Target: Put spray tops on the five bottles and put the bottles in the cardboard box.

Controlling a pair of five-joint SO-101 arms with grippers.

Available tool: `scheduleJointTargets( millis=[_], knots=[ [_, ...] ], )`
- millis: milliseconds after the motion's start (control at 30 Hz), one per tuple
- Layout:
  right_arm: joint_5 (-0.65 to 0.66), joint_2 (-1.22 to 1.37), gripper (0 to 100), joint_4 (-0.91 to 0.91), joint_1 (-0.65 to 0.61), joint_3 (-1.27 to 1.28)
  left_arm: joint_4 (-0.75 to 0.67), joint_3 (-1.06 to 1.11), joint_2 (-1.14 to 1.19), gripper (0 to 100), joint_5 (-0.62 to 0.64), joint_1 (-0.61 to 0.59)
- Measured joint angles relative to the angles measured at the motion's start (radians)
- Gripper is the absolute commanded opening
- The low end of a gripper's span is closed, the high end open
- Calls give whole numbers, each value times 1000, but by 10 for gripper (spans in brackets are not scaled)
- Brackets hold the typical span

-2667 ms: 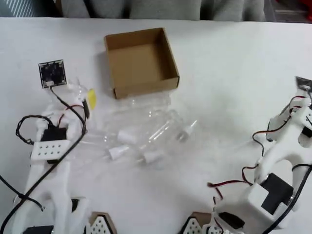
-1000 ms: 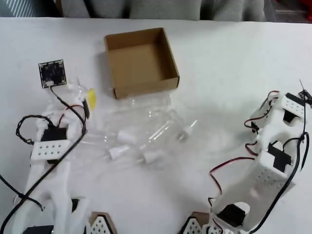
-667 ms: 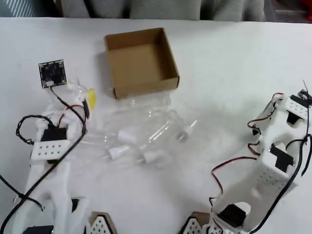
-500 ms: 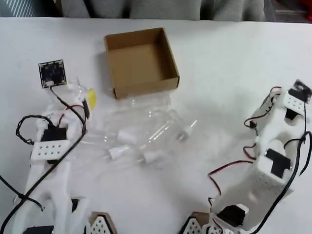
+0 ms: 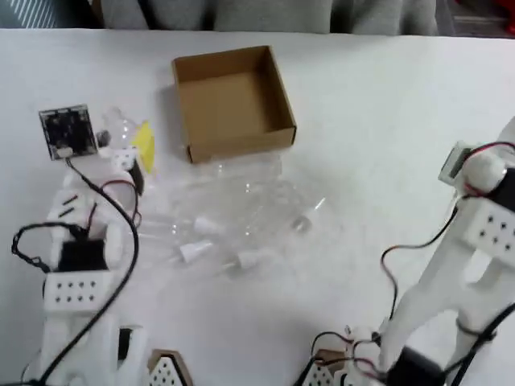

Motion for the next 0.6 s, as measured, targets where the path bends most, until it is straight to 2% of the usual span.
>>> scheduleJointTargets(
  millis=[200, 400, 600],
  knots=[
    [115, -169, 17, -51, -77, 0, 0, 92, -287, 20, 0, 178],
    [127, -293, 17, -250, -170, 0, 0, 196, -488, 20, 0, 362],
    [95, -419, 17, -328, -359, -2, 0, 344, -601, 20, 0, 505]
  ],
)
